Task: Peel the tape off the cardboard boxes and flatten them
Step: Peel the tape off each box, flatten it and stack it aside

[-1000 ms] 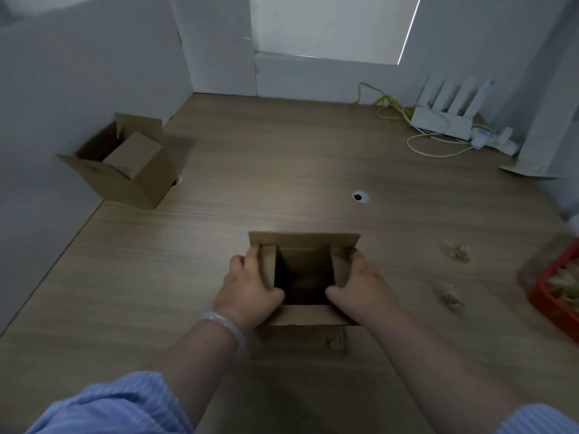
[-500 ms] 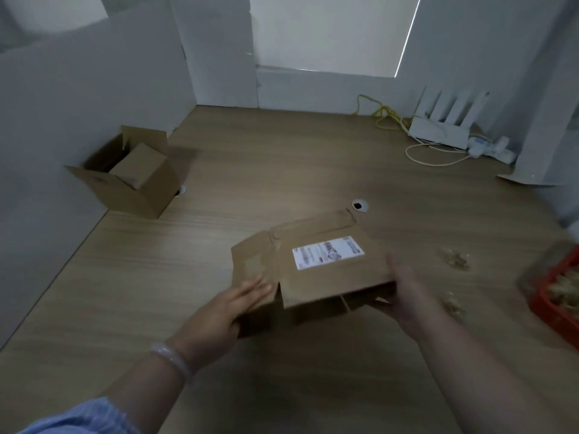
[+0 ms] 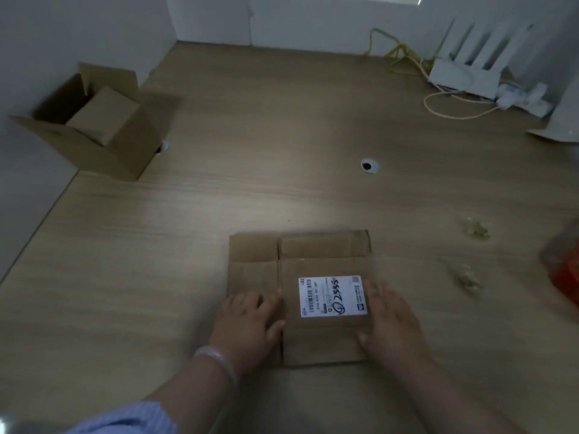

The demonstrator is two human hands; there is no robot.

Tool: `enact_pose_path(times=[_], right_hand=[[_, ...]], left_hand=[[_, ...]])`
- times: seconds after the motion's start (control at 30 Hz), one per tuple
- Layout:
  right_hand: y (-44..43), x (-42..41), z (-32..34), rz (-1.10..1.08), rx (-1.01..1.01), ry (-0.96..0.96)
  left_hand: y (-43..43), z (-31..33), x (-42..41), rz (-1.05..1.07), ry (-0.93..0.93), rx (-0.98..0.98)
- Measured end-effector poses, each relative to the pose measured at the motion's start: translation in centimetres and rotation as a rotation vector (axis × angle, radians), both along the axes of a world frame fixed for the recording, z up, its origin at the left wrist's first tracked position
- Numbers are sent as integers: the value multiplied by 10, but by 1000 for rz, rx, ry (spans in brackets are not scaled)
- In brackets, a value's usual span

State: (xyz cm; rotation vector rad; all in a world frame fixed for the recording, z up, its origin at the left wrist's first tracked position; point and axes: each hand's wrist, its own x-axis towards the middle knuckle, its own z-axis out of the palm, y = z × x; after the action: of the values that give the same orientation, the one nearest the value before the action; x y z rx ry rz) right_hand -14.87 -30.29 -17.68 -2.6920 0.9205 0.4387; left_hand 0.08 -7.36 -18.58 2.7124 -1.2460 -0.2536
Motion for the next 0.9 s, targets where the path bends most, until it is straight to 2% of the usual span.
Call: enact_pose_path(times=[0.1,0.27,0.53,0.77,0.9], right_hand=[[-2,27,-11,276,-75,-85],[-7,67,-38,422,-68,-143],[-3,68,-53,439,-131,-244],[-15,66,-54,389,-26,-309],[-29,41,-56,360,-116,-200]], left_hand=[[-31,-10,6,82,3,42],[-55,-39,10,43,17,28],[-60,-51,13,-3,-43,46],[-52,-49,17,-1,-21,-4],[-24,-52,17,59,-42,15]])
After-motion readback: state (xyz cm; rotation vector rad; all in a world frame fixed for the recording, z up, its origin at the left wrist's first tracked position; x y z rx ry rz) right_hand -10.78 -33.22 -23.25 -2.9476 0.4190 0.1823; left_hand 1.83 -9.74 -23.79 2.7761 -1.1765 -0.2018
